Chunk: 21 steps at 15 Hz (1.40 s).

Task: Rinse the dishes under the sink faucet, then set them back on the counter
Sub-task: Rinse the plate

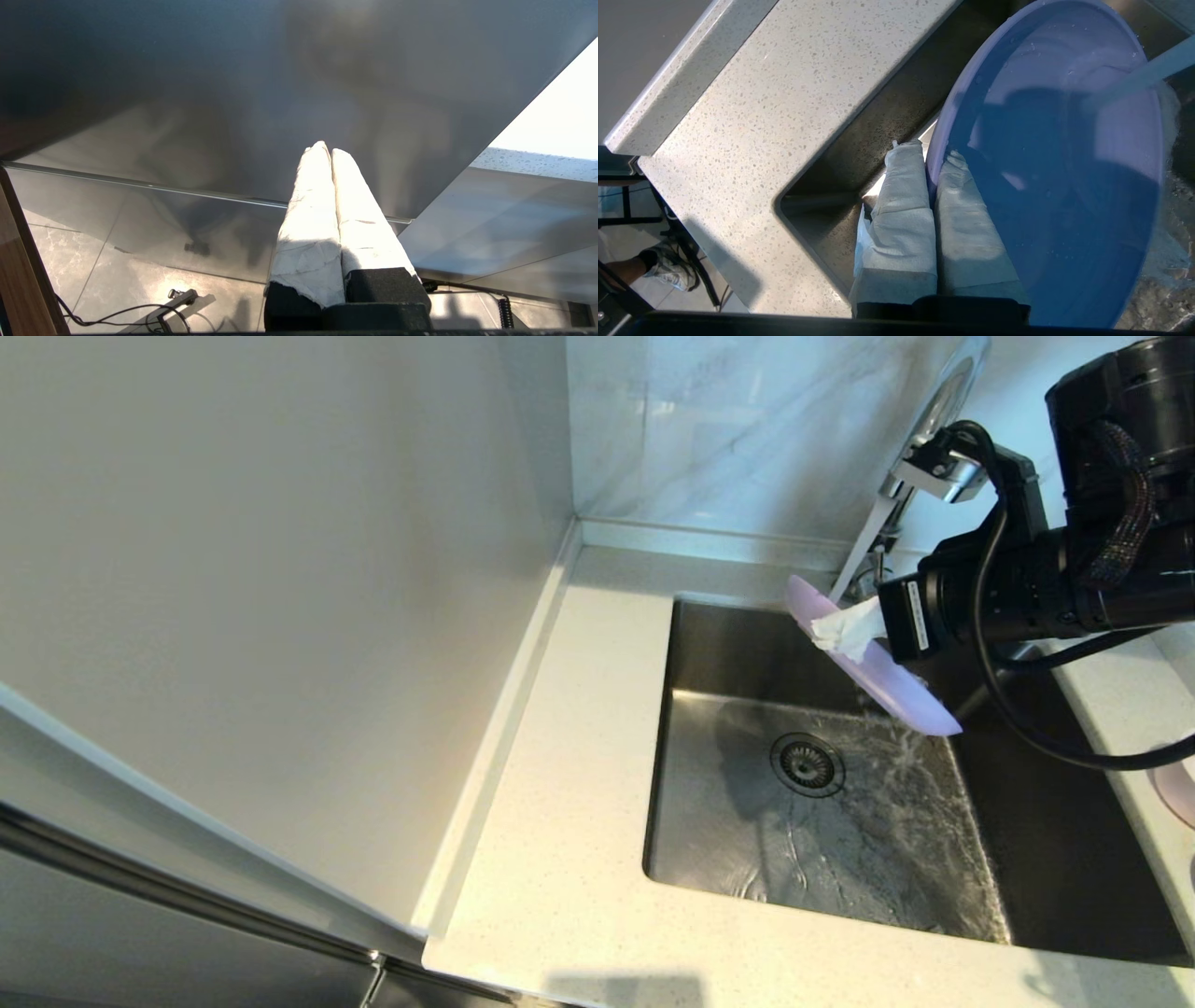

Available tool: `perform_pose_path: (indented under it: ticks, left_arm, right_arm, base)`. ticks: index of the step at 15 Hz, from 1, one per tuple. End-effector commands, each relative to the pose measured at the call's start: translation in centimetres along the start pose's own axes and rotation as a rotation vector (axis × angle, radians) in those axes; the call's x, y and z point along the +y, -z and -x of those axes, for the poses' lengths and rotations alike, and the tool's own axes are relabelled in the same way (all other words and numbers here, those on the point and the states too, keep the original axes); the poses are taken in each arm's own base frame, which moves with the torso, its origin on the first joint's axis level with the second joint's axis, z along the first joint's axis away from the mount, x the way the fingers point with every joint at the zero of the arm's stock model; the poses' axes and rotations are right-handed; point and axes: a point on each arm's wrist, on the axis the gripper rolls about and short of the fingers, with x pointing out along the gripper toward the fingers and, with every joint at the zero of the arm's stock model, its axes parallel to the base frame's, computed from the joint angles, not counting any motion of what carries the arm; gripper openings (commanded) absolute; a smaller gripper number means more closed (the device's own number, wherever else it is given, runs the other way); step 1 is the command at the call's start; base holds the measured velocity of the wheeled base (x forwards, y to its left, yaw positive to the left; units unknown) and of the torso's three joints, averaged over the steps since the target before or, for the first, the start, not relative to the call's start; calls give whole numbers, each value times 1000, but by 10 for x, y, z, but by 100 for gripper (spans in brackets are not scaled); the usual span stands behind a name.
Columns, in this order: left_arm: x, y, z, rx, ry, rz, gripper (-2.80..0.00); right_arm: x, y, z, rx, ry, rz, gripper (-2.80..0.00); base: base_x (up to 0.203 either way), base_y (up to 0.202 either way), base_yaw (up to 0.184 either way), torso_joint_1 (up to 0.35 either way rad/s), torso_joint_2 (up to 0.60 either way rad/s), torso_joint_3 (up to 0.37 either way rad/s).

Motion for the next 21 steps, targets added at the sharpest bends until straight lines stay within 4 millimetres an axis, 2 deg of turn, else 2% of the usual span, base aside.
perform_pose_path:
  ticks: [1,6,13,21]
  left_arm:
    - [0,0,0,0,-1,0,-280]
    - [0,0,0,0,1,0,-280]
    - [0,0,0,0,-1,0,-280]
    - [0,0,0,0,-1,0,-280]
  right_arm:
    - [2,1,-8,14,-12,4,-280]
    - [4,-1,-17,23,10,6,-280]
    - [2,-2,-18,24,49,-56,-280]
    - [-5,-3,-35,39,150,-93,-280]
  base:
    - [0,0,0,0,0,0]
    - [0,0,0,0,0,0]
    - [0,0,0,0,0,0]
    - [0,0,0,0,0,0]
